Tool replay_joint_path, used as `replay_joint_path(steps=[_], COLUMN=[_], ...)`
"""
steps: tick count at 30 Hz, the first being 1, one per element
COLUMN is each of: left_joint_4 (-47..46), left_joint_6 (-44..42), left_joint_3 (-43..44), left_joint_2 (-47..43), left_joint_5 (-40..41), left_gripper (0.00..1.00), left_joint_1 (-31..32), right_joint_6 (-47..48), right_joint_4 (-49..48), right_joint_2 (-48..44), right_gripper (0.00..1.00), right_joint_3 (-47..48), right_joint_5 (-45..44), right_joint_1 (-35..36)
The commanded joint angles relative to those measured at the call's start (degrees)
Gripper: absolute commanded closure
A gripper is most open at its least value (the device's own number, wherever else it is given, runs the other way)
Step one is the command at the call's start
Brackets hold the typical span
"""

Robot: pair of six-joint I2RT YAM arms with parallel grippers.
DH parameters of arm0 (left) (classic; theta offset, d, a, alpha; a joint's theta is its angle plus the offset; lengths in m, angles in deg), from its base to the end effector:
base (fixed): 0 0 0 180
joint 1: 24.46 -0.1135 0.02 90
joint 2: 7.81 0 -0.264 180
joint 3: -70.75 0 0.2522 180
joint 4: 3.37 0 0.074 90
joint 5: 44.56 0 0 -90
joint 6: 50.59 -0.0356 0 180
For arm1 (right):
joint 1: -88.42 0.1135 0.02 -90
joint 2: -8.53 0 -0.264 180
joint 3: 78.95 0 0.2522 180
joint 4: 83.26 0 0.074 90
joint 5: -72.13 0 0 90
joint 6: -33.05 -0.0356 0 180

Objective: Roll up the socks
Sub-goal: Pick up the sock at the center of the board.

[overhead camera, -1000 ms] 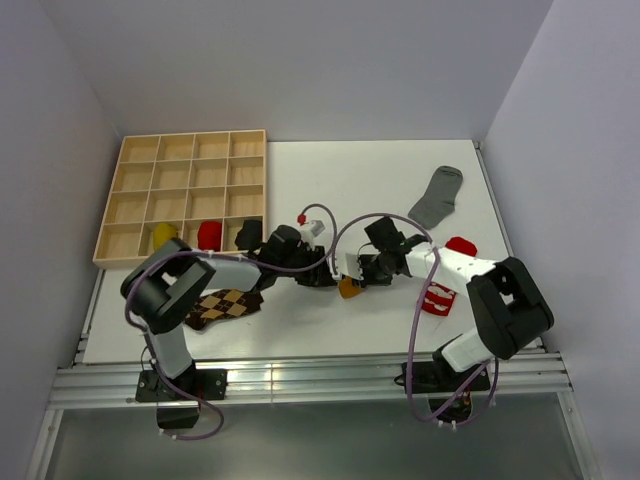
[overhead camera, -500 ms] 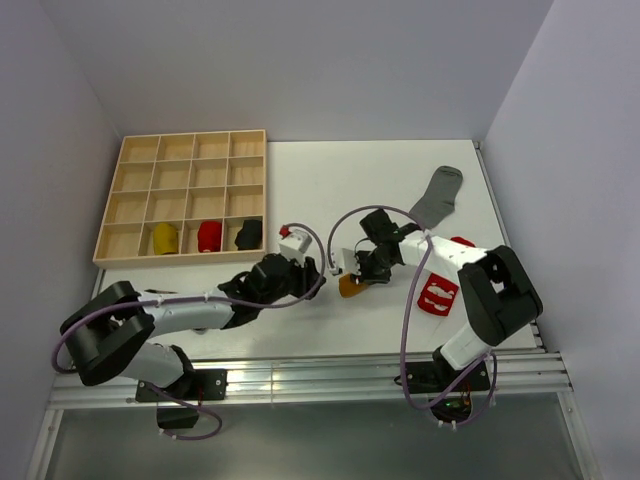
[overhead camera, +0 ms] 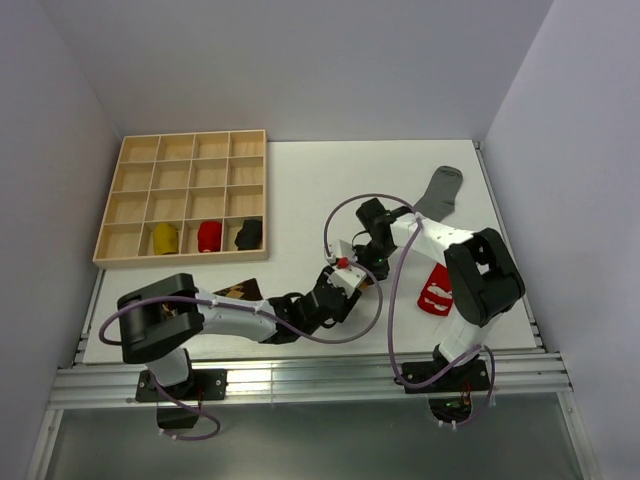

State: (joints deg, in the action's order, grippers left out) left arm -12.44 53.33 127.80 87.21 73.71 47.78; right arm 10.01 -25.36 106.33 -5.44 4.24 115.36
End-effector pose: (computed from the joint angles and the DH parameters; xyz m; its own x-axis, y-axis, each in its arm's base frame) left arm 0.1180 -0.3131 0.1704 -0.3144 0.2871 -0.9048 0.6559 0.7548 0.0116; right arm 0.2616 0.1480 0.1653 0.0826 -0.9144 -0.3963 -0.9949 -0.0989 0.0209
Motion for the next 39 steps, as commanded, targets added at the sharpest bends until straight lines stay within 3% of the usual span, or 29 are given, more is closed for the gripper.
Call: replay_joint_path(steps=[1, 13, 32, 39], left_joint_4=[-1.3, -3.1, -1.1, 1.8], left_joint_6=[-5.3, -16.3, -21.4, -22.0], left_joint_3=[3.8, 10.9, 14.7, 17.1], left_joint_2=[2.7, 12.3, 19.4, 22.7], left_joint_5=[6.2, 8.3, 3.4, 0.3], left_gripper=[0.39, 0.35, 0.37, 0.43], left_joint_1=[1.8, 3.4, 1.0, 0.3], right_joint_6=[0.2, 0.5, 1.8, 2.1], right_joint_4=[6.8, 12.3, 17.0, 18.4], right_joint_2=[1.9, 6.3, 10.2, 10.1], right_gripper=[0.74, 0.74, 0.74, 0.74], right_joint_3=[0.7, 4.3, 7.8, 8.7], right_joint_5=[0.4, -0.2, 0.2, 0.7], right_joint_1=[-0.4, -0.5, -0.7, -0.7])
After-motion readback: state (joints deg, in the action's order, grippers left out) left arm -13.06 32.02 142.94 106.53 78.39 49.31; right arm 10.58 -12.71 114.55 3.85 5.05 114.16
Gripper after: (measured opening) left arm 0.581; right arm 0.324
